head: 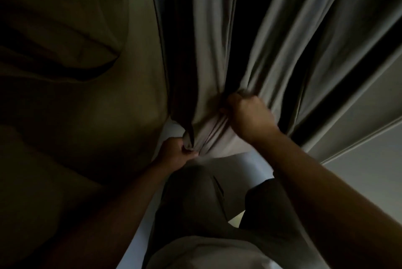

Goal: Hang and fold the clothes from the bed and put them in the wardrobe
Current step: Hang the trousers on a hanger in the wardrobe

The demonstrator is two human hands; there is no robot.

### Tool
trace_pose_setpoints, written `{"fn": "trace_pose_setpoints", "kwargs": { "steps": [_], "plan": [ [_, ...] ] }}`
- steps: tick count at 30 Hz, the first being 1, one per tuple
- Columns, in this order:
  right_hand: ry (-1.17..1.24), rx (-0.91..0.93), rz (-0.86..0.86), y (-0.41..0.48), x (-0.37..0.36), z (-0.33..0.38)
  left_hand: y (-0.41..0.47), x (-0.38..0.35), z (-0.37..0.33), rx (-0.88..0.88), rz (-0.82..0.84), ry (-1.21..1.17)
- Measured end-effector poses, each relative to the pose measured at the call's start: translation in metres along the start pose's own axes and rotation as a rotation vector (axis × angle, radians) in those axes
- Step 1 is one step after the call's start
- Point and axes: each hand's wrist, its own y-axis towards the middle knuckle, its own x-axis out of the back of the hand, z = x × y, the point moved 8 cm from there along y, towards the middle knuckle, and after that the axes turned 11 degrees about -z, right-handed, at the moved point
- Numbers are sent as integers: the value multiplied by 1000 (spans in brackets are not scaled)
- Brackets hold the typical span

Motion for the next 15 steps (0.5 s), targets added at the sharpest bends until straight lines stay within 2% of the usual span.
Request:
{"fn": "trace_pose_setpoints", "kwargs": {
  "steps": [5, 7, 10, 15],
  "plan": [
    [-59, -18, 48, 2, -5, 4, 22, 25, -34, 69, -181, 70],
    [-8, -35, 87, -1, -13, 5, 24, 29, -67, -54, -240, 20],
    [-1, -54, 69, 0, -14, 4, 23, 25, -113, -282, -188, -40],
    [-41, -23, 82, -1, -10, 12, 30, 26, -131, -302, -181, -22]
  ]
}}
